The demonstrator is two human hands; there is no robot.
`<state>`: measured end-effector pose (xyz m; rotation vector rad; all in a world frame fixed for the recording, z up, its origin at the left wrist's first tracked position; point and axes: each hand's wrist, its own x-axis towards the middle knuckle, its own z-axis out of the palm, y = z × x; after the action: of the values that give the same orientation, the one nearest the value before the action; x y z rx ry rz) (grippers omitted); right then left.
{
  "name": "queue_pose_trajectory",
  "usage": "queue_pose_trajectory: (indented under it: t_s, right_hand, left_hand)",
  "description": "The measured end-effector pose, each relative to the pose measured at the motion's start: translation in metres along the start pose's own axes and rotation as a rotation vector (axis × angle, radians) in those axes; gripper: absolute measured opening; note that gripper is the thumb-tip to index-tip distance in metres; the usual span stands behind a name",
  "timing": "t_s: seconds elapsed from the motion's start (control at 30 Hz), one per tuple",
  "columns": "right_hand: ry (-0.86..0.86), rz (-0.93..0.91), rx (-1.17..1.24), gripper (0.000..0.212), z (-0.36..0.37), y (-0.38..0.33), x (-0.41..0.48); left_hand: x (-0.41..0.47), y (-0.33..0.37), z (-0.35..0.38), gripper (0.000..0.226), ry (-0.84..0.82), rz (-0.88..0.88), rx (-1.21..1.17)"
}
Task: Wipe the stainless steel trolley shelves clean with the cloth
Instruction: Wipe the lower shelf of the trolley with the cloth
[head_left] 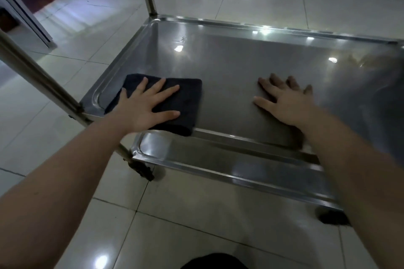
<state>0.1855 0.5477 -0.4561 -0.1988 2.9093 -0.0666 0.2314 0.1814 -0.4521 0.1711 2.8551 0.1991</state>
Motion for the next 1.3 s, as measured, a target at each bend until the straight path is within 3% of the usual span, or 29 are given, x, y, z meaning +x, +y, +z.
queue_pose_trajectory:
  t_s: [0.1,0.23,0.53,0.67,0.8,0.87,0.97,1.1,1.2,1.3]
  right_hand:
    - [0.052,0.028,0.035,0.078,0.007,0.034,-0.036]
    - [0.065,0.074,-0.043,0.070,0.017,0.040,-0.047]
    - [0.063,0.061,-0.007,0.065,0.017,0.046,-0.046]
    - [-0.027,0.025,0.035,0.067,0.007,0.069,-0.057]
    - [-0.024,0.246,0.049,0.068,0.014,0.131,-0.098]
    - [-0.023,0.336,0.072,0.067,0.019,0.146,-0.115]
    - [-0.011,0.359,0.080,0.066,0.019,0.149,-0.116]
    - [0.013,0.350,0.103,0.064,0.020,0.153,-0.113]
    - [0.102,0.353,0.308,0.059,0.018,0.155,-0.119]
    - [0.178,0.413,0.583,0.055,0.008,0.155,-0.127]
  left_hand:
    - [-0.003,-0.031,-0.010,0.078,-0.016,-0.126,0.004]
    - [-0.006,-0.020,-0.006,0.076,-0.038,-0.132,0.071]
    - [0.008,0.198,0.033,0.077,0.017,0.126,0.117]
    - [0.009,0.162,0.028,0.083,0.029,0.048,0.078]
    - [0.001,0.095,0.007,0.088,-0.018,-0.155,-0.005]
    - [0.001,0.095,0.003,0.088,-0.052,-0.189,0.012]
    - [0.003,0.148,0.017,0.090,-0.031,-0.081,0.043]
    - [0.007,0.275,0.042,0.085,0.018,0.109,0.086]
    - [0.008,0.345,0.050,0.085,-0.041,0.172,0.088]
    - [0.015,0.353,0.042,0.072,-0.091,0.214,-0.022]
